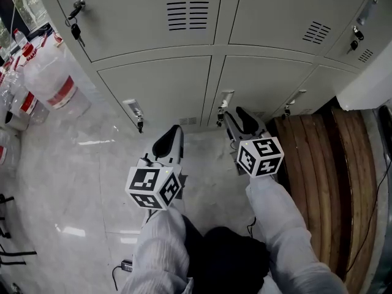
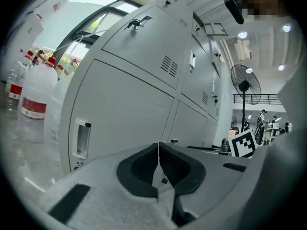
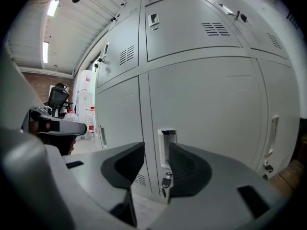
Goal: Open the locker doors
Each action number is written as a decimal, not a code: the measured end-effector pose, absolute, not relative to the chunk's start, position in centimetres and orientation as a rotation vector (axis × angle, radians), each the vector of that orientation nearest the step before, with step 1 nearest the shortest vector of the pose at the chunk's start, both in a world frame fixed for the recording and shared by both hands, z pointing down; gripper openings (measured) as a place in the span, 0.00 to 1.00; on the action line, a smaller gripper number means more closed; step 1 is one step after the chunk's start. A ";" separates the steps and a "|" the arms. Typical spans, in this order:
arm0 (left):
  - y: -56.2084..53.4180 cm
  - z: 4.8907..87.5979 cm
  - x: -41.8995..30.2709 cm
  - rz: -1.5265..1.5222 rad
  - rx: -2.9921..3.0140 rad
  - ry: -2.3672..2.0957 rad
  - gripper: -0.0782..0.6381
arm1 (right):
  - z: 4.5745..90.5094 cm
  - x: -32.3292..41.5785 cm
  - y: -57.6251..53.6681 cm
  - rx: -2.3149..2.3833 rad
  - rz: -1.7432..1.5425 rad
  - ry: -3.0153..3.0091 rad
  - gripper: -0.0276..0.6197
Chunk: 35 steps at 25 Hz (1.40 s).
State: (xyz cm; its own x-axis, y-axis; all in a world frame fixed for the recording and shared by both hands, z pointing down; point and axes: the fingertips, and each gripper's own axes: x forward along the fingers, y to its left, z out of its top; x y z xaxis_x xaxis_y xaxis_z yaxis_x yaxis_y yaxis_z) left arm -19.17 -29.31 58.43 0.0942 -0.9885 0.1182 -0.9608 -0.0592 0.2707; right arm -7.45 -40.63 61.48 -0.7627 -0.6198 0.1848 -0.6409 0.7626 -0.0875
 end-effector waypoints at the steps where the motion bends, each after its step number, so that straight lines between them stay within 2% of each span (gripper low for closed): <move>1: -29.1 58.6 -19.6 -0.143 2.082 -1.947 0.13 | 61.9 -7.9 -40.8 1.004 0.214 -2.807 0.26; 10: -28.0 58.8 -22.3 -0.180 2.011 -2.000 0.13 | 64.3 -10.5 -43.0 0.994 0.155 -2.792 0.26; 35: -27.7 58.5 -20.2 -0.077 2.093 -1.966 0.13 | 64.2 -12.8 -44.2 1.005 0.130 -2.802 0.26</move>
State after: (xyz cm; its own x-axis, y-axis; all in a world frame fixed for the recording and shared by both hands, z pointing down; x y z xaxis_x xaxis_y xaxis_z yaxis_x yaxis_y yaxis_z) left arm -20.22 -27.68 58.51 0.0783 -0.9866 0.1433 -0.9723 -0.0439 0.2295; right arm -12.80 -44.21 64.21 -0.7608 -0.6233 0.1808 -0.6374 0.7701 -0.0274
